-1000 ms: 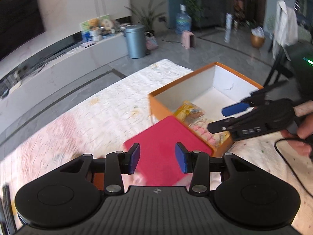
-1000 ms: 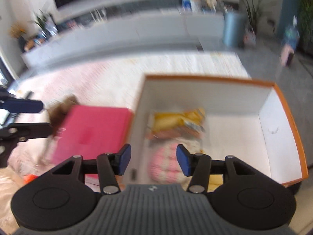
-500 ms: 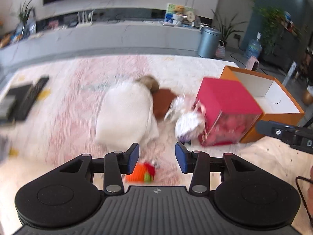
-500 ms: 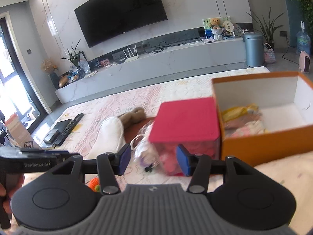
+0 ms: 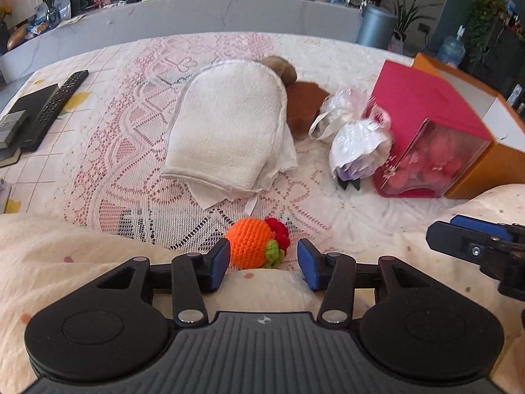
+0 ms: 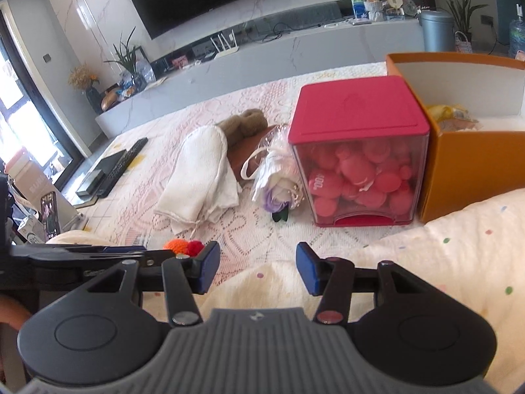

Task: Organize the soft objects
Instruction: 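Grasp the orange crocheted fruit with the left tool while the right tool grasps the plastic-wrapped bundle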

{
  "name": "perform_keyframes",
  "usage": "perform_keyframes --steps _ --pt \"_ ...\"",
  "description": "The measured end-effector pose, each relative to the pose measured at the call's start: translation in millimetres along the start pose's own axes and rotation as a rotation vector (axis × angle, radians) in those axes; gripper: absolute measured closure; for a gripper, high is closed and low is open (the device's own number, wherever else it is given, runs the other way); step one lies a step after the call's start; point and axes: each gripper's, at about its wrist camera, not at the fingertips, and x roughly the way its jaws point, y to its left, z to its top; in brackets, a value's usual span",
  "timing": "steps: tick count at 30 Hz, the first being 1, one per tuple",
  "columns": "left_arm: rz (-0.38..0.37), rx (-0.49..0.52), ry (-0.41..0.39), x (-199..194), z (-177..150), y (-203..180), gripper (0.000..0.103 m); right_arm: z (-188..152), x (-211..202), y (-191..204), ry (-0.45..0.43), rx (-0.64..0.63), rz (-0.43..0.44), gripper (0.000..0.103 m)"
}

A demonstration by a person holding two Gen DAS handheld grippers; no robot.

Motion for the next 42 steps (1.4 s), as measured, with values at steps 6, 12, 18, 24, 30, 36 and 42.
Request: perform_keyframes --steps 6,12,18,24,30,36,42 --pt "0.036 -0.039 0.063 21 7 3 0.047 -5 16 -7 0.044 0.025 -0.002 0.051" --pt "0.040 -0.050 0.062 23 9 3 0.050 -3 26 -6 0.050 -0.002 -0.012 0.051" --pt "0.044 -0.031 0.078 25 10 -1 0.049 -3 34 2 0.048 -0.075 -0.036 0.051" --pt "-0.016 -0.059 -0.028 7 6 1 0.052 -1 33 27 -0.020 -0.258 -0.109 0.052" --pt "-0.075 -0.134 -0.183 -14 12 9 0.053 6 42 56 -0.098 -0.465 -0.214 0.052" --pt "-0.084 -0.178 -0.224 -13 16 19 0.053 11 71 79 -0.157 -0.692 -0.359 0.053" --pt "-0.106 -0.190 -0.206 -7 16 24 0.053 10 103 88 -0.139 -0.797 -0.459 0.052"
